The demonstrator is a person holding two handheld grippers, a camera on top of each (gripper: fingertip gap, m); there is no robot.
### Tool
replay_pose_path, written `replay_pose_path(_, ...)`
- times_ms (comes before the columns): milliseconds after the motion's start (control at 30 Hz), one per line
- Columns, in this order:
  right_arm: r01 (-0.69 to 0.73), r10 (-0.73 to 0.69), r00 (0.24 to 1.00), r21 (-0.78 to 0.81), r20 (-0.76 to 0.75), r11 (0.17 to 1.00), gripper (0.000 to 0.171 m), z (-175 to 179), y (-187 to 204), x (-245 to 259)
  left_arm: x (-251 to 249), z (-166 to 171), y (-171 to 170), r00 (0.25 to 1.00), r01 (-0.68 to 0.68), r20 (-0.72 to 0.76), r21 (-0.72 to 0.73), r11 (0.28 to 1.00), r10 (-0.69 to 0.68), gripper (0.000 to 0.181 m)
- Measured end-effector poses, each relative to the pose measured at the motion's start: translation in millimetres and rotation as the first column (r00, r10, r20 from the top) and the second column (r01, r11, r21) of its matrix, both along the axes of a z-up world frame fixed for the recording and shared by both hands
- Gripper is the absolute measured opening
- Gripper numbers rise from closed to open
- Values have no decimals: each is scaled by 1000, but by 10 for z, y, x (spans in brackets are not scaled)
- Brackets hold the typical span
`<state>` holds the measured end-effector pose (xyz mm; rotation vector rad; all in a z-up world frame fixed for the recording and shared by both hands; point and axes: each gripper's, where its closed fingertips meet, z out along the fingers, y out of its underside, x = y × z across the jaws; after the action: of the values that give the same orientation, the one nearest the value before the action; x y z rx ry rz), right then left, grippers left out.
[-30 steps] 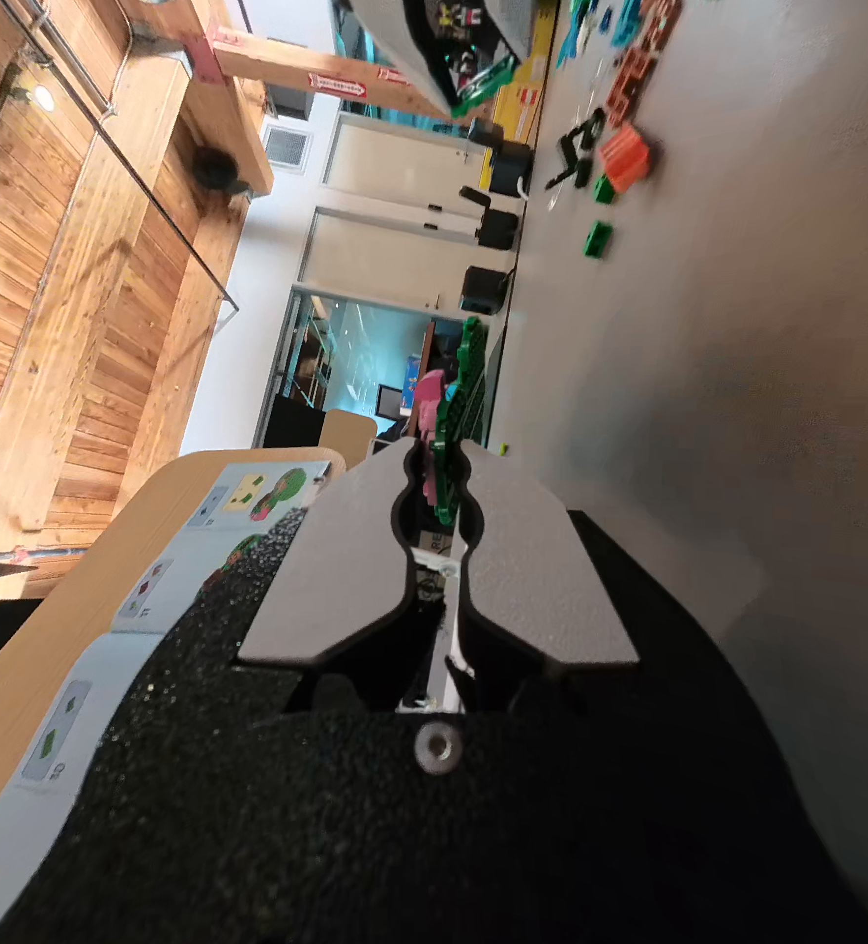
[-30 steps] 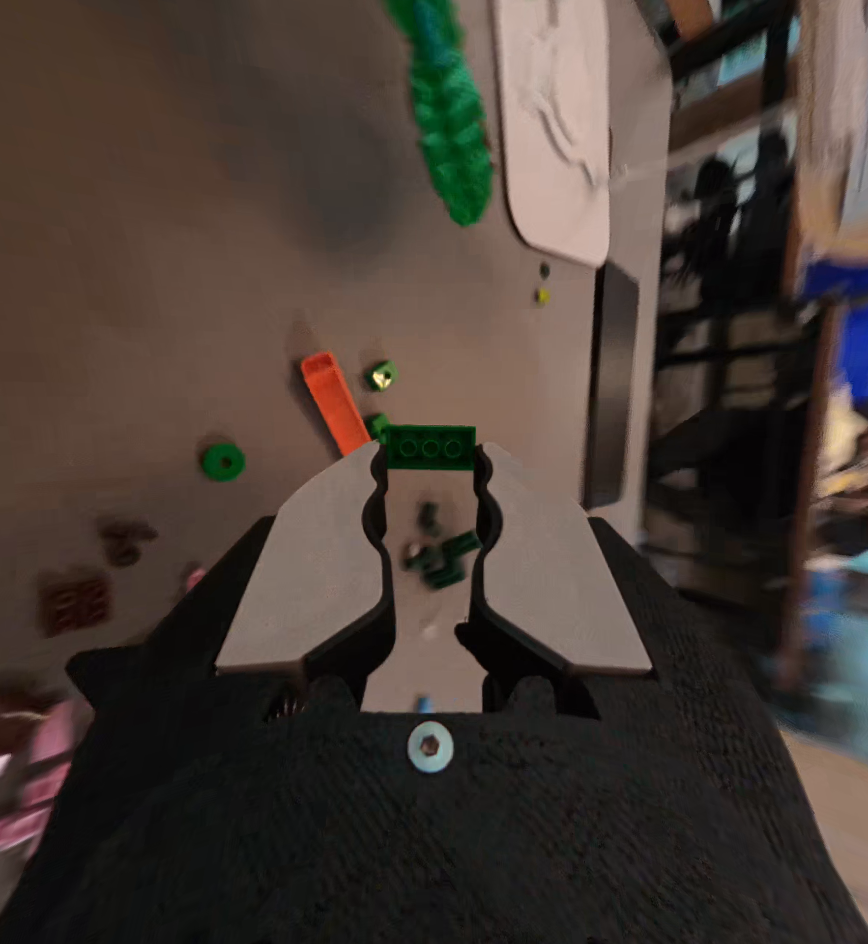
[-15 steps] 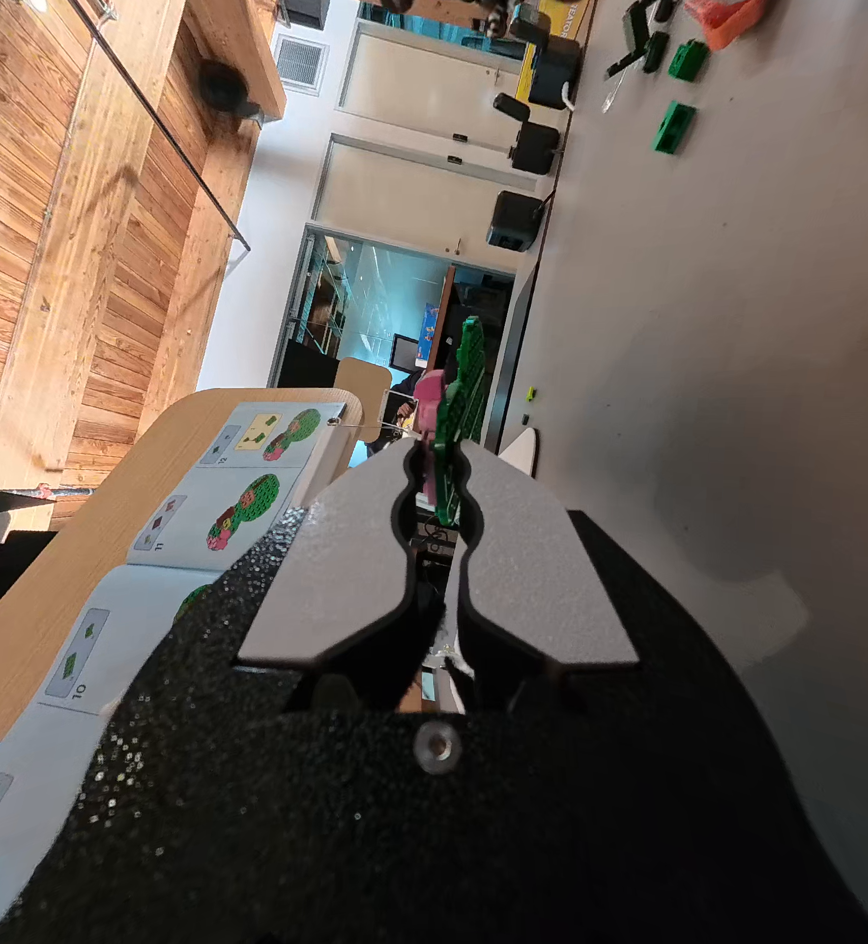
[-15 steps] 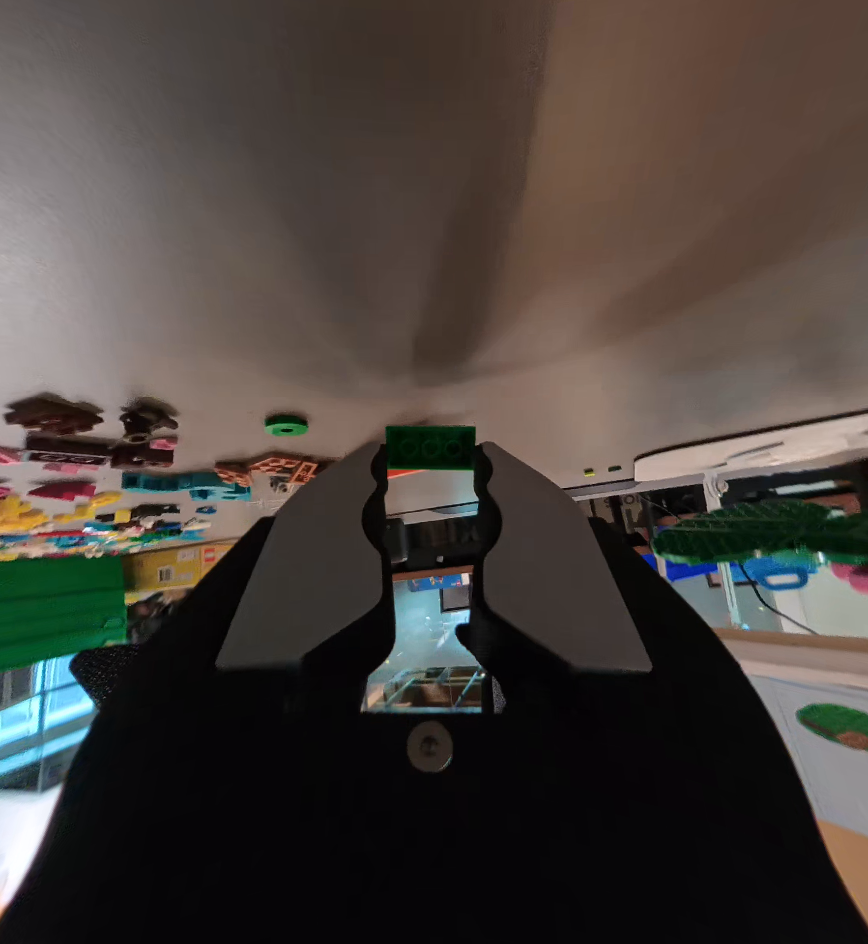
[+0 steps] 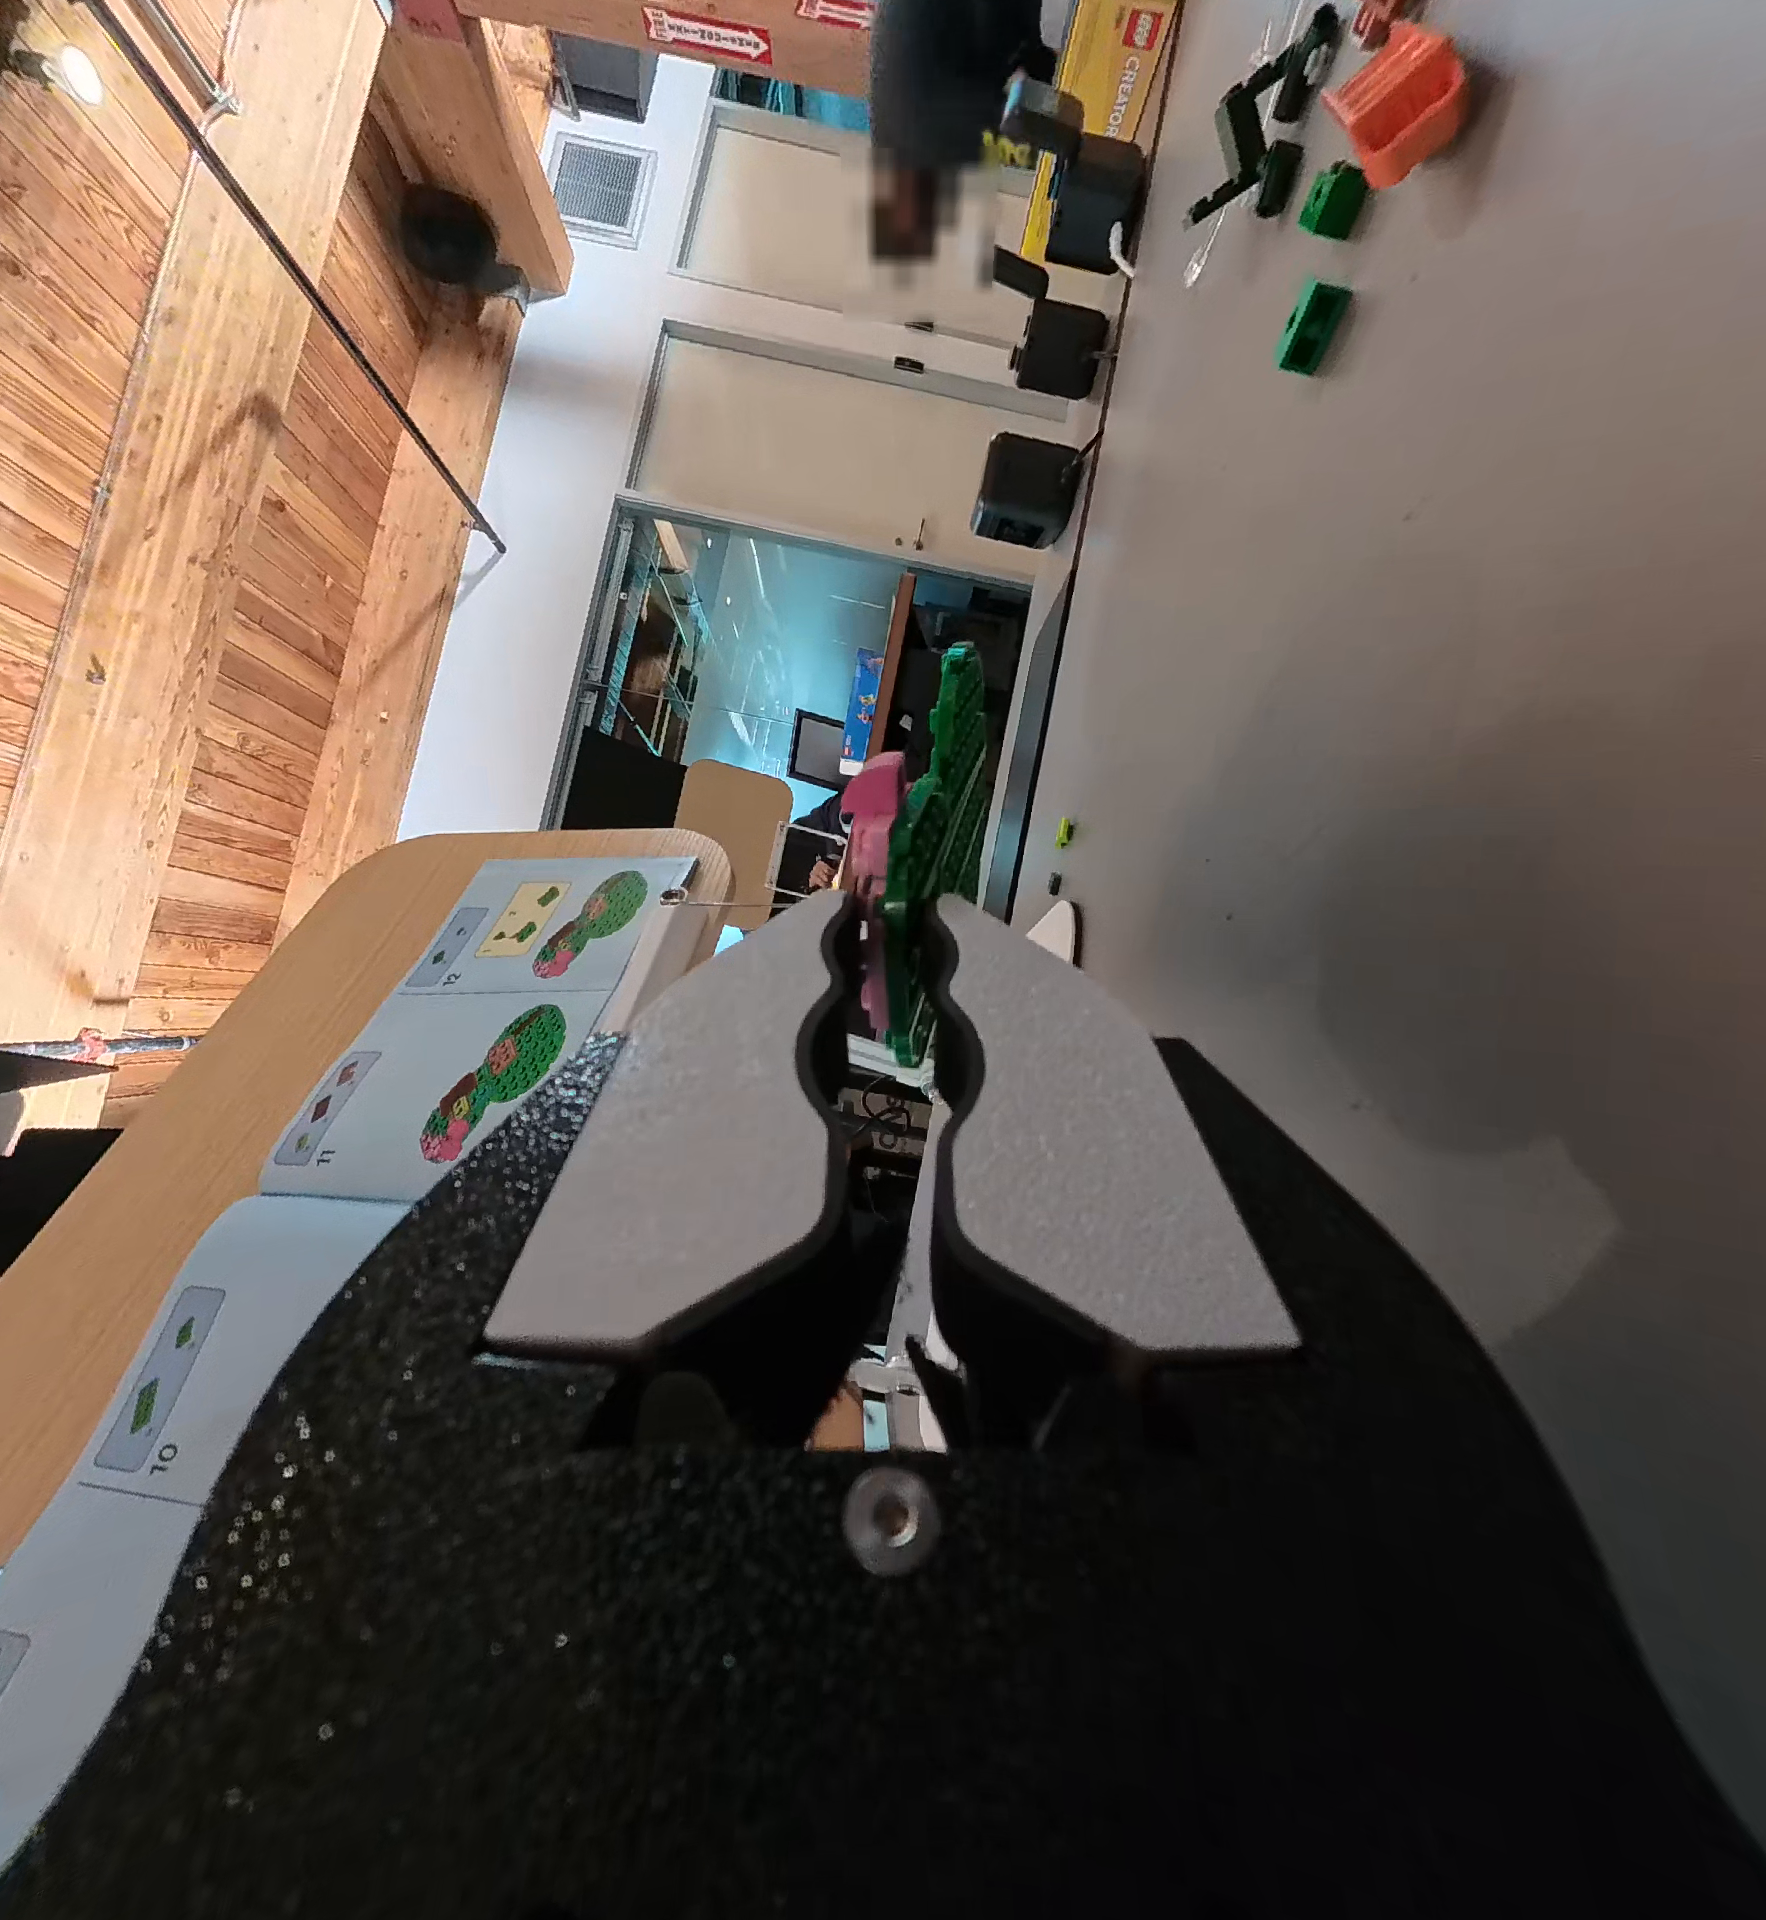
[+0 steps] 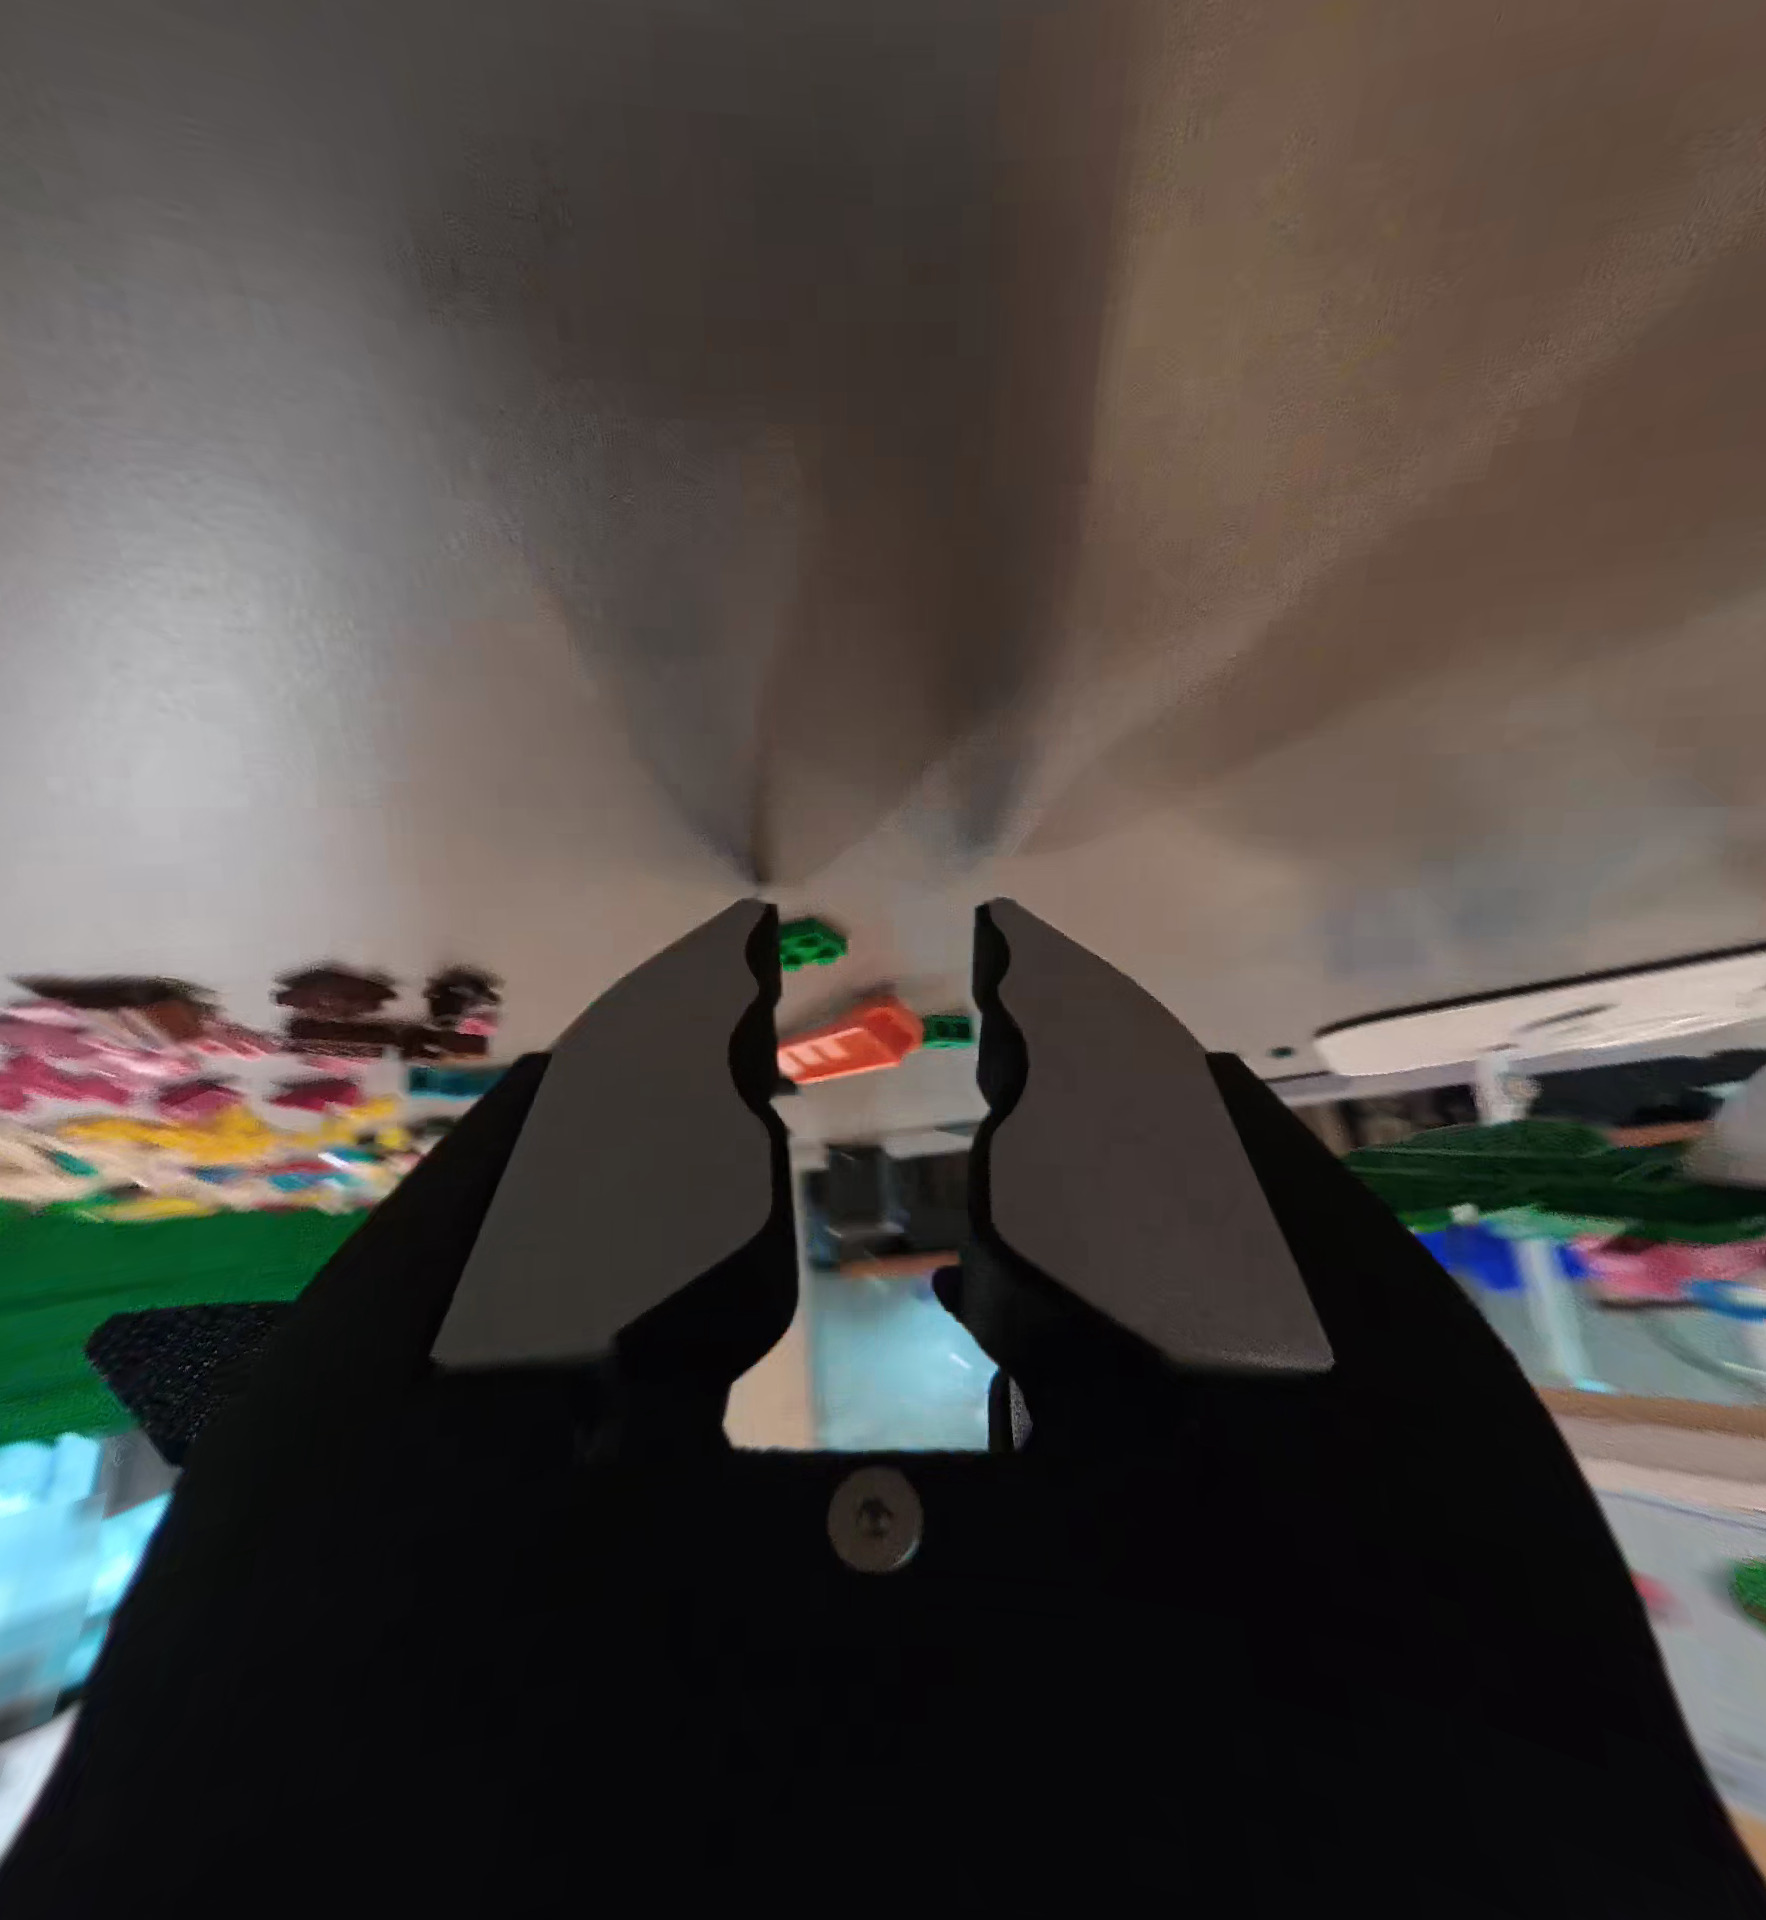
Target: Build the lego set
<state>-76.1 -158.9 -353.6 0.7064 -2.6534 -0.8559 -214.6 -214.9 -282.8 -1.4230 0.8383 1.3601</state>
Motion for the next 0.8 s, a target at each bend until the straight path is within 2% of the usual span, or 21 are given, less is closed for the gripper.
replay_pose_path(67, 161, -159, 987, -170, 27, 972, 34, 93, 4, 57, 6, 7, -2, 1000, 1, -1, 3, 1000, -1, 10)
replay_pose_path(100, 265, -261, 964, -277, 54, 923, 34, 154, 2, 86, 11, 13, -3, 1000, 2, -2, 5, 1000, -2, 10)
replay_pose_path(133, 380, -374, 923, -385, 92, 841, 34, 215, 2, 111, 21, 18, -2, 1000, 5, -3, 7, 1000, -5, 10)
replay_pose_path(167, 481, -484, 865, -492, 133, 725, 33, 271, 3, 109, 34, 20, 2, 1000, 10, -4, 7, 1000, -10, 10)
replay_pose_path(233, 603, -649, 723, -672, 234, 430, 33, 334, 10, 56, 75, 17, 12, 1000, 25, -11, 6, 1000, -25, 10)
replay_pose_path(300, 685, -722, 557, -719, 410, 120, 28, 286, 15, 110, 125, 17, 20, 999, 40, -24, 3, 999, -40, 10)
replay_pose_path(333, 712, -727, 499, -701, 473, 32, 31, 231, 43, 176, 155, 19, 21, 998, 50, -29, 3, 999, -50, 10)
replay_pose_path(367, 715, -718, 494, -699, 490, 16, 31, 175, 82, 245, 188, 17, 22, 997, 64, -33, 1, 998, -64, 10)
replay_pose_path(467, 656, -740, 547, -749, 393, 88, 34, 34, 317, 298, 308, -23, 31, 992, 123, -37, -24, 992, -123, 10)
replay_pose_path(633, 621, -689, 533, -780, 491, -76, 35, -8, 338, 162, 530, -45, 37, 977, 190, -92, -46, 981, -194, 11)
replay_pose_path(800, 596, -642, 586, -800, 494, -72, 30, 28, 328, 68, 726, -90, 45, 959, 242, -136, -74, 967, -250, 10)
